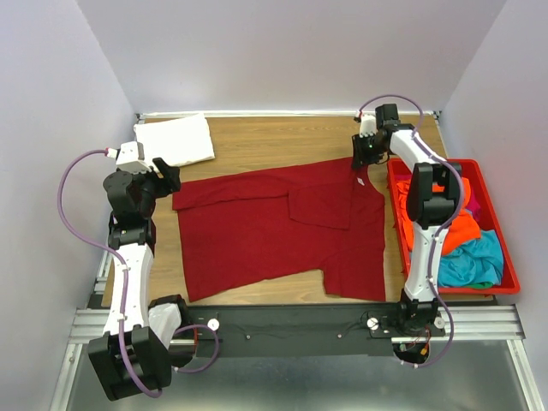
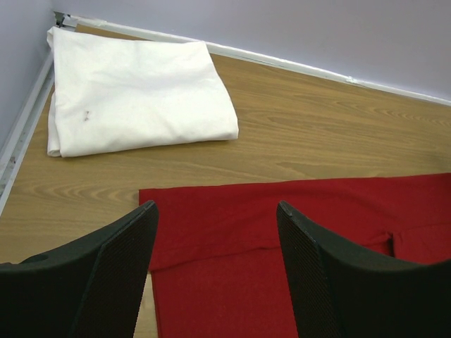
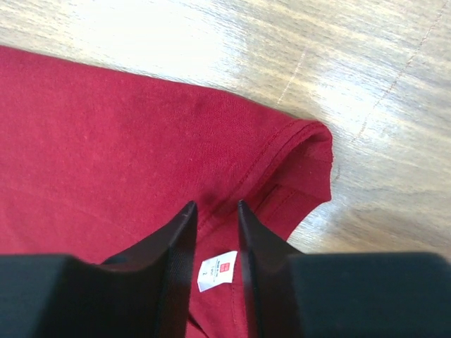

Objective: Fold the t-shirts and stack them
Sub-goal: Fold the tshirt

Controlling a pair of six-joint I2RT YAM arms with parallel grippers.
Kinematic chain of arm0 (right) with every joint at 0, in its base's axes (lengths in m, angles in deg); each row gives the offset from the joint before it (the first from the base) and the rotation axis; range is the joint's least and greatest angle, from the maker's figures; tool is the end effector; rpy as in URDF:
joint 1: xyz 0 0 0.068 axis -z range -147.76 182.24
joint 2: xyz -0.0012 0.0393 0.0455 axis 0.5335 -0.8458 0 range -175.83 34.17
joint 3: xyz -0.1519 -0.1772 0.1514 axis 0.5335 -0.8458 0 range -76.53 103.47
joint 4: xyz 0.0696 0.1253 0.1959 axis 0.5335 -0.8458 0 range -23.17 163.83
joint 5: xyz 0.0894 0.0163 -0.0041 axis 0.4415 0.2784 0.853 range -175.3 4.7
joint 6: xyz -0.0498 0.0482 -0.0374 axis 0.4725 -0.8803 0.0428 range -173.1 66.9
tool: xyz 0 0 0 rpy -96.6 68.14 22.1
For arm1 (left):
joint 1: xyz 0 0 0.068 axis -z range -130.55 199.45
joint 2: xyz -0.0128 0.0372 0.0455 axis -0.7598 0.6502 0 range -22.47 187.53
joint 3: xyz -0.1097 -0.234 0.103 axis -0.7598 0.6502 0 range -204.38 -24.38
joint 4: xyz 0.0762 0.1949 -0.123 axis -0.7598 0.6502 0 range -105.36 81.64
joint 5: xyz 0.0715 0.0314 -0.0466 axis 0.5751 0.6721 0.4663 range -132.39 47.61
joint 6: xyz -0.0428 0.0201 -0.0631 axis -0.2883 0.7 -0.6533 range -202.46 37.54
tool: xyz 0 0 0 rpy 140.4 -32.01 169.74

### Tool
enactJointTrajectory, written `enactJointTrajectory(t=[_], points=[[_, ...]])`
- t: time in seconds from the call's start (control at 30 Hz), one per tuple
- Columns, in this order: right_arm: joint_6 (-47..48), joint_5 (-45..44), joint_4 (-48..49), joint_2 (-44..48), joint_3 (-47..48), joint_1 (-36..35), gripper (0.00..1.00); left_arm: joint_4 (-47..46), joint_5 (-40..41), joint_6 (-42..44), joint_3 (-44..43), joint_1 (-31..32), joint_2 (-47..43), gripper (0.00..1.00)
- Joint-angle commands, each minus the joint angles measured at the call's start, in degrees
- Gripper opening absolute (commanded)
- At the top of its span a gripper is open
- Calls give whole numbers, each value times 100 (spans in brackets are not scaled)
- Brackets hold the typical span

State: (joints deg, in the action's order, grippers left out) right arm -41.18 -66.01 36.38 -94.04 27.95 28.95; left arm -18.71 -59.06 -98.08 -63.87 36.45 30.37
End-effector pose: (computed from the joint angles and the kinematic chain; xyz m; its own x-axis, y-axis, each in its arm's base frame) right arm 0.4811 0.0500 0.1690 -0.8117 -0.2420 -0.5316 -0.3893 0.9026 0.1835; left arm 0.2250 0.0320 0.3107 -0.1789 -0.3060 -0.9351 0.0122 0.9496 -0.3131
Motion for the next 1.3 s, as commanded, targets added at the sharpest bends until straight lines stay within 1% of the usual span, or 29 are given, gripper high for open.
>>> enactJointTrajectory(t=[0.0,0.23,0.33,0.47,0.5,0.6,0.87,0.97,1.07,1.1,1.17,1.27], points=[[-120,128,63,-231,89,39,33,-69,-118,76,11,16,-19,75],[-155,-4,63,-354,291,39,26,-51,-91,85,11,16,-11,75],[-199,-92,63,-407,335,39,25,-43,-100,94,11,16,-11,75],[-182,-197,63,-302,318,39,33,-34,-74,111,11,25,-10,75],[-155,-293,71,-241,318,39,38,-42,-82,103,11,16,-2,75],[-138,-399,71,-188,301,39,42,-42,-91,103,2,16,33,75],[-208,-242,63,-354,300,39,42,-25,-65,120,11,16,-10,75],[-190,-84,63,-363,327,39,37,-25,-65,111,2,16,7,75],[-190,-13,63,-363,423,39,20,-25,-65,120,-7,16,33,75],[-182,-4,63,-372,458,39,10,-25,-65,112,-7,16,42,75],[-173,-83,71,-398,616,30,2,-25,-65,111,-7,16,42,75],[-85,-346,71,-486,993,39,1,-16,-47,120,2,16,42,75]])
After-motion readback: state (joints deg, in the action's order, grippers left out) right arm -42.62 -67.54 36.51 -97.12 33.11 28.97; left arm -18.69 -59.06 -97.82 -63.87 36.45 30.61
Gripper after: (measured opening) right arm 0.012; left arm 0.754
